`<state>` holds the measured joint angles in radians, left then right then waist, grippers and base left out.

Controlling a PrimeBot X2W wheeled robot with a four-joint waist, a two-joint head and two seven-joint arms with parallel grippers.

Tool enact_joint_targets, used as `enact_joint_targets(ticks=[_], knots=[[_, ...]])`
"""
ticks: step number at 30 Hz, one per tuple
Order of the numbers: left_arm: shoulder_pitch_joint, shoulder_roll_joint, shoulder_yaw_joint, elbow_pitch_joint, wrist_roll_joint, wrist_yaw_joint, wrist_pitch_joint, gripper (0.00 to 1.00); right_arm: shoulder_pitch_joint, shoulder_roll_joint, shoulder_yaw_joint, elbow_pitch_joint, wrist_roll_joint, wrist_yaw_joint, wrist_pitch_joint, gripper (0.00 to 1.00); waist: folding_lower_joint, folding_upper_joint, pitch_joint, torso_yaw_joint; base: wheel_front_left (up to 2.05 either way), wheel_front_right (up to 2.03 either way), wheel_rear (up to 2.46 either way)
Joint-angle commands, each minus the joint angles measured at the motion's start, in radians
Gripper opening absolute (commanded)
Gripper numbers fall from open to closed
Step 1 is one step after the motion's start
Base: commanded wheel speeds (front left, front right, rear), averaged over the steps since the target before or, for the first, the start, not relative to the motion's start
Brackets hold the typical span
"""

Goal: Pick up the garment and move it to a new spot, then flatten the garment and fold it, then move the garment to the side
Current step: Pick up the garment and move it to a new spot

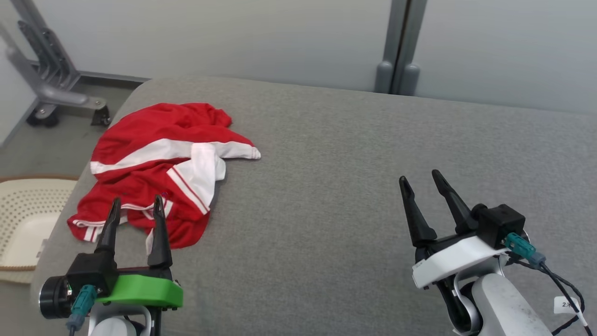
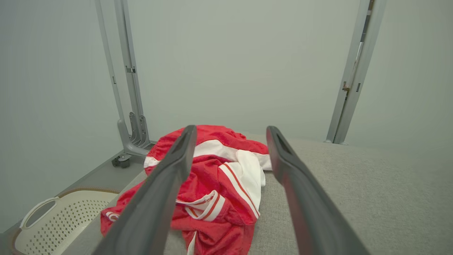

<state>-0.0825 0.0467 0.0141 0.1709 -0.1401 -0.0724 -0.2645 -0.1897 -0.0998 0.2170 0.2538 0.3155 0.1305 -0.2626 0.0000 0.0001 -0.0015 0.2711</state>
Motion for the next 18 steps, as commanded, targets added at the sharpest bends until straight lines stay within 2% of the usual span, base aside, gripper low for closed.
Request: enact_joint_targets(ticks=[1, 10, 18], knots=[[-0.006, 0.006, 0.009, 0.003, -0.007, -0.003, 0.000, 1.00, 0.003, 0.004, 0.009, -0.002, 0.008, 0.000, -0.003, 1.00, 0.0000, -0.0001, 0.001, 0.086, 0.00, 0.00, 0.00], [0.006, 0.006, 0.032, 0.017, -0.011, -0.011, 0.000, 1.00, -0.005, 0.000, 0.039, 0.002, 0.018, 0.000, -0.003, 1.00, 0.0000, -0.0001, -0.004, 0.198, 0.00, 0.00, 0.00], [0.007, 0.006, 0.036, 0.034, -0.034, -0.015, 0.000, 1.00, -0.013, -0.011, 0.071, 0.002, 0.028, 0.000, -0.003, 1.00, 0.0000, -0.0001, -0.006, 0.216, 0.00, 0.00, 0.00]])
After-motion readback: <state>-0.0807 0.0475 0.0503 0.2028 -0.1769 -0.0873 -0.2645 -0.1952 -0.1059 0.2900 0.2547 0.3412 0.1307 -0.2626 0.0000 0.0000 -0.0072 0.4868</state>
